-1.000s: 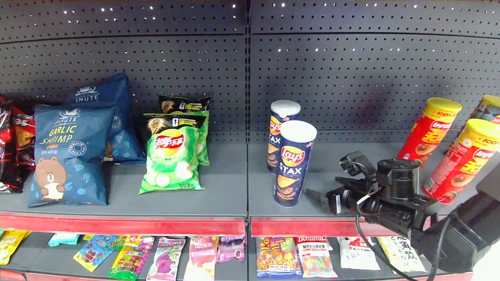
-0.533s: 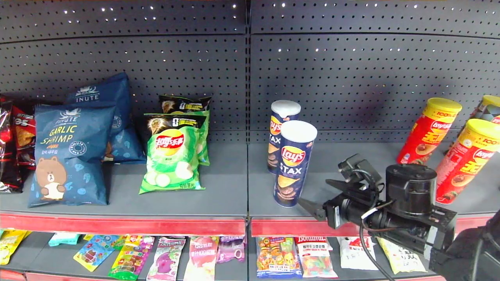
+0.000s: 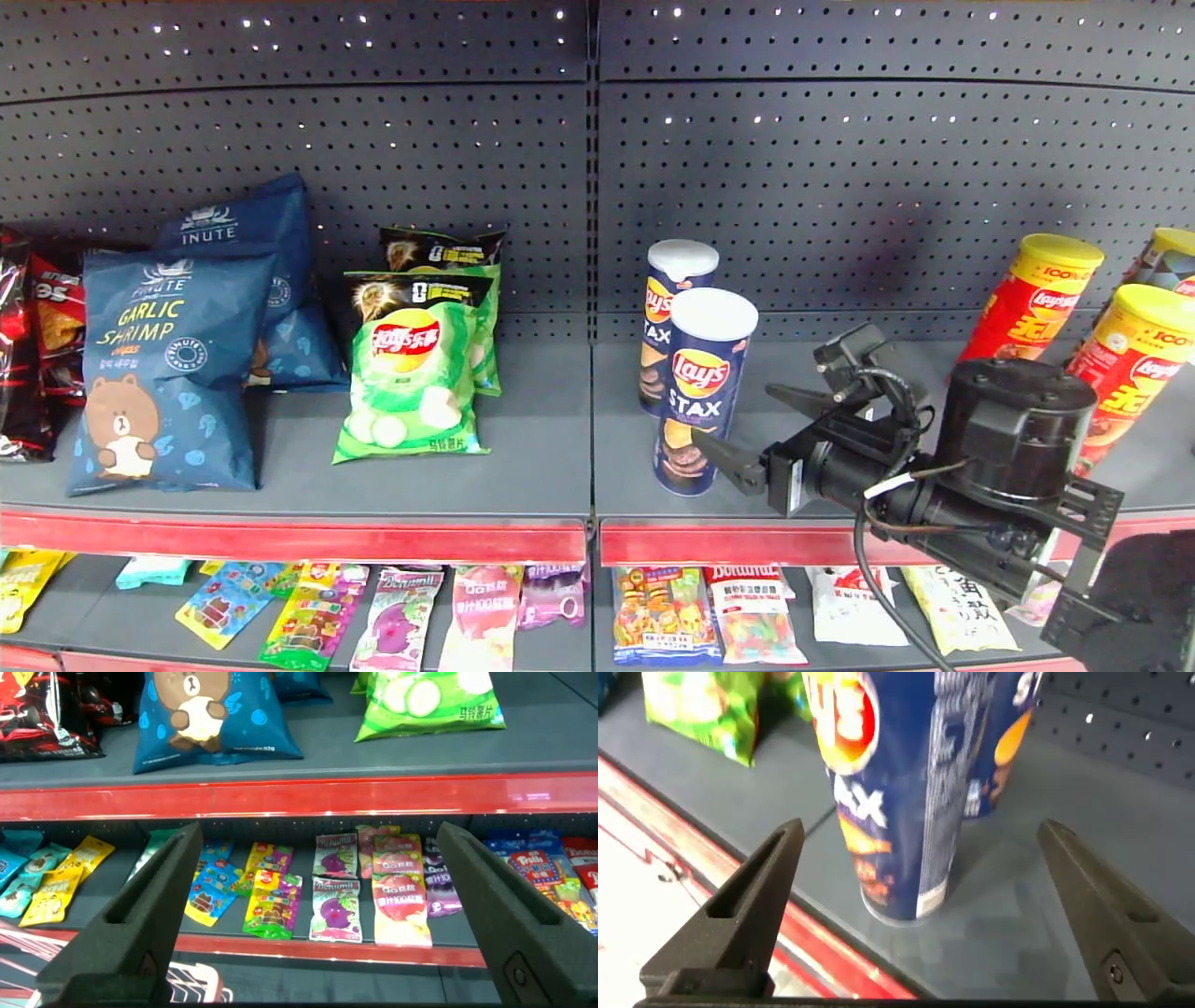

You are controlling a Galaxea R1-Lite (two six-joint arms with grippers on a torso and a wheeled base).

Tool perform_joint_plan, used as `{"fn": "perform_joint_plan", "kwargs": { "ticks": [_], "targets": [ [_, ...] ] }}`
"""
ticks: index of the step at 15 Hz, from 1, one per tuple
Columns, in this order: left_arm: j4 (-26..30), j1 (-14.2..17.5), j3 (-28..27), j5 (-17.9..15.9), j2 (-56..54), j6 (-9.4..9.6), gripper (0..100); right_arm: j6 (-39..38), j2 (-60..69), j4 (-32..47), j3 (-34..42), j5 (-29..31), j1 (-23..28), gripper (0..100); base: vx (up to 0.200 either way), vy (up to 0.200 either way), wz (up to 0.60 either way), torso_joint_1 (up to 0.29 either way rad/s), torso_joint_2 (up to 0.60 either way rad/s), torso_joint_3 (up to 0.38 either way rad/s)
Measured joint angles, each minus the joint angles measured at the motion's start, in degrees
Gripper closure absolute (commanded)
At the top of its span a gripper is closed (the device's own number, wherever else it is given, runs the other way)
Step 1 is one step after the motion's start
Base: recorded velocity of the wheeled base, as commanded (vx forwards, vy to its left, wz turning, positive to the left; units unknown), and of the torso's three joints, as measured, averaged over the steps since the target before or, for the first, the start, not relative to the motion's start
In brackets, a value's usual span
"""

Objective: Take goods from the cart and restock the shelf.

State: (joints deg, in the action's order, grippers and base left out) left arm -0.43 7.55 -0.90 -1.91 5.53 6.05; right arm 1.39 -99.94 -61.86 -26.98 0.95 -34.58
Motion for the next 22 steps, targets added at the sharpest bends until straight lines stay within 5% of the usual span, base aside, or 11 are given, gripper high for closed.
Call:
{"fn": "perform_joint_plan", "kwargs": {
  "ticks": [22],
  "targets": [
    [0.0, 0.0, 0.02, -0.02, 0.0, 0.02, 0, 0.06, -6.16, 0.02, -8.69, 5.85, -2.24, 0, 0.0, 0.0, 0.0, 0.0, 0.0, 0.0]
  ]
}}
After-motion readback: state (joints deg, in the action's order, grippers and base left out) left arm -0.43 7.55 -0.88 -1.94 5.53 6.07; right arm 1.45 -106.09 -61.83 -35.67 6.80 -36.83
